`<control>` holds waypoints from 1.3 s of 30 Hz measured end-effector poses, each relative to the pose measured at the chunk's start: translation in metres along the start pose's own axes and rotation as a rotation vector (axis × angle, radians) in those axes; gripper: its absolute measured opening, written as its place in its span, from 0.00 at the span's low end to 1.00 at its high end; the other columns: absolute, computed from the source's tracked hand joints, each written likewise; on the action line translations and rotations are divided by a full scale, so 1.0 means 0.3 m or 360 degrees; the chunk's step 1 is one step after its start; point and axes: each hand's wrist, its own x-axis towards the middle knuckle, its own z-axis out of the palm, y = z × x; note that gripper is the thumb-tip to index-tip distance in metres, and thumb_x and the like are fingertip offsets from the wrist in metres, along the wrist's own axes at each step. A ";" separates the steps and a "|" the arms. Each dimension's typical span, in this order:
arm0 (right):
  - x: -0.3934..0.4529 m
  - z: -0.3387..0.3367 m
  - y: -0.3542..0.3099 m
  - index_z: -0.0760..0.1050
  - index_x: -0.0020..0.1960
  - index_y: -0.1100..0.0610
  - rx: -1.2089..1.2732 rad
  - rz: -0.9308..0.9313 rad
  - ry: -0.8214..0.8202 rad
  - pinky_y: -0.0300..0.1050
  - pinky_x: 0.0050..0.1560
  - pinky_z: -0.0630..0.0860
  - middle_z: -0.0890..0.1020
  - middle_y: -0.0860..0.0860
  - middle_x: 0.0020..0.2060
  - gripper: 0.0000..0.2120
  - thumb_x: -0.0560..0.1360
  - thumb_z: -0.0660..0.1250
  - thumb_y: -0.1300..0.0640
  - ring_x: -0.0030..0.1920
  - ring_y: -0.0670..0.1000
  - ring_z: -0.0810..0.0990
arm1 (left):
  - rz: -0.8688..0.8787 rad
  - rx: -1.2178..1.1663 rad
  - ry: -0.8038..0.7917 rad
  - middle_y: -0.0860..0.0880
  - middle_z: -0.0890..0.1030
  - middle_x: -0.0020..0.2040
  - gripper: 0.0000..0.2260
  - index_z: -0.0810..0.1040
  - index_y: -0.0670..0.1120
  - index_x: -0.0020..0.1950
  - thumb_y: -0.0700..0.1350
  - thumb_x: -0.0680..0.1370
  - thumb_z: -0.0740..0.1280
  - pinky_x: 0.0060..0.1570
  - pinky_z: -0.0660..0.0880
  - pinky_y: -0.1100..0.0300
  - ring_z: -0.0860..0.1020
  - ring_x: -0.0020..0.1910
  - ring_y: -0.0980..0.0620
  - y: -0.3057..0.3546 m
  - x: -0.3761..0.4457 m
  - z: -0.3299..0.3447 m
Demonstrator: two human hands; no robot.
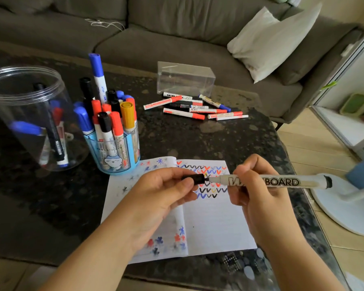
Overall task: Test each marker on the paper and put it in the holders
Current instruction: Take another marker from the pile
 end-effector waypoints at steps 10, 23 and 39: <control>0.013 0.037 -0.003 0.67 0.28 0.52 -0.0147 0.0002 -0.0068 0.36 0.26 0.63 0.68 0.48 0.20 0.13 0.68 0.67 0.54 0.24 0.47 0.64 | 0.0138 0.0536 -0.0179 0.49 0.84 0.38 0.07 0.80 0.46 0.50 0.42 0.74 0.66 0.45 0.78 0.62 0.82 0.38 0.53 0.028 -0.027 -0.010; 0.031 0.135 0.003 0.62 0.27 0.52 0.0028 0.0126 0.0073 0.41 0.27 0.63 0.64 0.48 0.20 0.19 0.74 0.62 0.60 0.22 0.46 0.63 | 0.0361 0.1091 -0.0055 0.59 0.78 0.31 0.08 0.79 0.54 0.45 0.49 0.78 0.61 0.34 0.69 0.74 0.76 0.32 0.63 0.040 -0.050 -0.006; -0.003 0.163 -0.031 0.78 0.60 0.46 -0.1747 -0.0493 -0.0455 0.22 0.44 0.69 0.75 0.39 0.51 0.16 0.72 0.71 0.54 0.43 0.38 0.72 | 0.0666 0.1800 0.0518 0.60 0.76 0.40 0.06 0.79 0.53 0.53 0.48 0.76 0.67 0.43 0.69 0.74 0.76 0.42 0.61 0.105 -0.137 -0.104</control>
